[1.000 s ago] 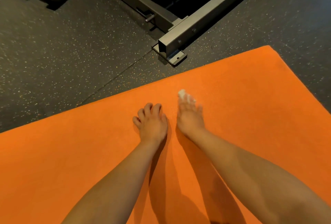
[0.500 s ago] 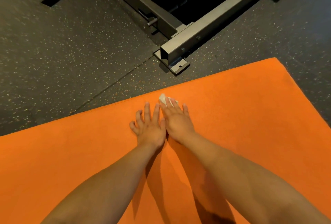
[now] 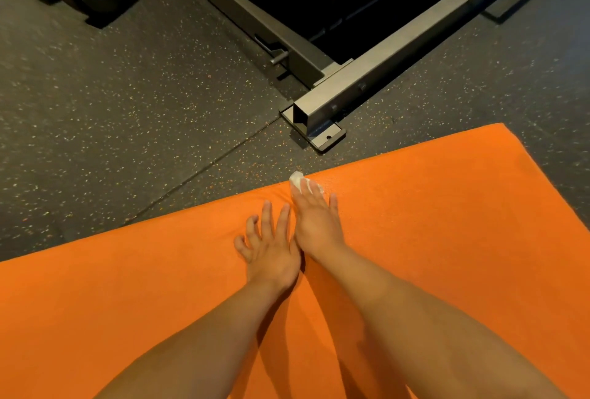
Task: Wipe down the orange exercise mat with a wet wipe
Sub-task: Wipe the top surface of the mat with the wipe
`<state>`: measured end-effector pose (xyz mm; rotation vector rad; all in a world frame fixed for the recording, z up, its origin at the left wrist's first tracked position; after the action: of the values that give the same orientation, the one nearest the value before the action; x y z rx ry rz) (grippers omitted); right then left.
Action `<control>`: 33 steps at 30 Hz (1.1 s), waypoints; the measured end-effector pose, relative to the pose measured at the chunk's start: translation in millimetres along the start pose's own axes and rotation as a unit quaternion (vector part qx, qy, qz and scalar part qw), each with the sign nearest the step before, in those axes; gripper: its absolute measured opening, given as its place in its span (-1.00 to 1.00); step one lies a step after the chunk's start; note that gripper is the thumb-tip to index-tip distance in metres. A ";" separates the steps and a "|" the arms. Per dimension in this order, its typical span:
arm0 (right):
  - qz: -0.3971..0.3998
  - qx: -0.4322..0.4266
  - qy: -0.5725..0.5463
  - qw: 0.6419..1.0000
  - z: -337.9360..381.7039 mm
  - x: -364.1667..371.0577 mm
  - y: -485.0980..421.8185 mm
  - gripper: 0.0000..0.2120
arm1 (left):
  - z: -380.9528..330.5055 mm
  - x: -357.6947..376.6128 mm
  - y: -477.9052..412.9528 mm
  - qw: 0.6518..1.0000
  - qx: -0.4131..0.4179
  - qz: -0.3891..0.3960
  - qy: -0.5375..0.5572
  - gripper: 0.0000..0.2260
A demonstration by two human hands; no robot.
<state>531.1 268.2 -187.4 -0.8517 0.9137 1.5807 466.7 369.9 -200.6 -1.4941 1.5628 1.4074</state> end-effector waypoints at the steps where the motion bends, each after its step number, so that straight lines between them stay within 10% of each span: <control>1: 0.009 -0.009 -0.002 1.000 3.4 1.9 2.3 -0.34 | 1.0 0.3 -1.3 1.000 0.003 -0.005 0.003 -0.47; 33: 0.194 -0.052 0.029 0.979 0.6 16.3 345.8 -0.51 | 39.5 56.8 307.3 0.995 -0.034 -0.061 0.072 -0.58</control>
<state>188.4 229.0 -157.6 -0.8295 1.0949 1.9619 155.2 334.0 -171.1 -1.7352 1.4934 1.3214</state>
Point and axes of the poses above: each hand's wrist, its own y-axis away from the middle knuckle, its own x-axis out of the palm, z = x × y, the point moved 9 cm from there along -y, towards the middle knuckle, and after that the axes turned 8 degrees about -z, right-handed, at the moved point
